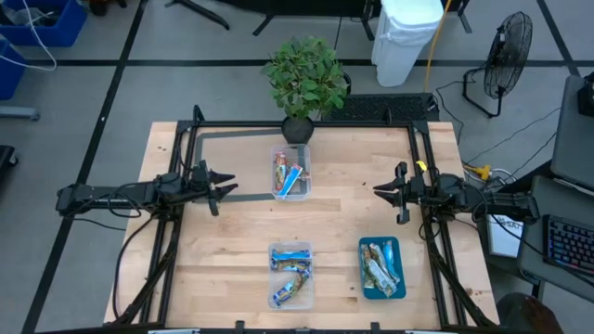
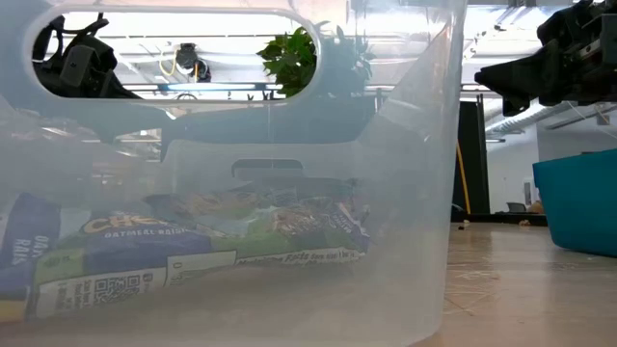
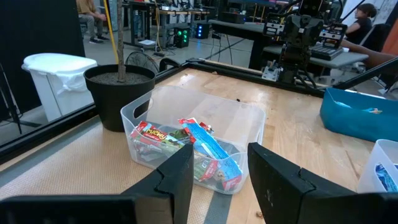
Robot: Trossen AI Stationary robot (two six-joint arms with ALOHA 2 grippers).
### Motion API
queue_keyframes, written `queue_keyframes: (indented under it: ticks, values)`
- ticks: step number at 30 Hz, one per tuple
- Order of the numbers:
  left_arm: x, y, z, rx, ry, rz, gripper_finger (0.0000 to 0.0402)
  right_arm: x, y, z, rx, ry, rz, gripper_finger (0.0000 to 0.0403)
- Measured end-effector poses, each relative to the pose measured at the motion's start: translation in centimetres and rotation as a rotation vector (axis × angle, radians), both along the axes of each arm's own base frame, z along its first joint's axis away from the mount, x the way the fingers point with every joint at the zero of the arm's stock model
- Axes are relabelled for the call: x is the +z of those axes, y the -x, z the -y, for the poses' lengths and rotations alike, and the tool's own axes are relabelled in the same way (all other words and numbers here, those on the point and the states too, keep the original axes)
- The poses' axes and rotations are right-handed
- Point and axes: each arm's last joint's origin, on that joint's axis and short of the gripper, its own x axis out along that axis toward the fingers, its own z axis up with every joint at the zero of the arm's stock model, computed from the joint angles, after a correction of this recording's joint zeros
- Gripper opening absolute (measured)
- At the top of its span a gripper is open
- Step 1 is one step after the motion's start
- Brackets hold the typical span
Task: Pick and place Granola Bars by type
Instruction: Return to Home Position
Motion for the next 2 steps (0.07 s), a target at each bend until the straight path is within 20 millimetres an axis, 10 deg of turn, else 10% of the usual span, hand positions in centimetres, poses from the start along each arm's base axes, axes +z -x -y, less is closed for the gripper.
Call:
queue_keyframes:
  ticks: [2]
  values:
    - [0.0, 0.0, 0.0, 0.0, 0.0, 0.0, 0.0157, 0.0, 0.0, 0.0, 0.0, 0.0, 0.0, 0.0045]
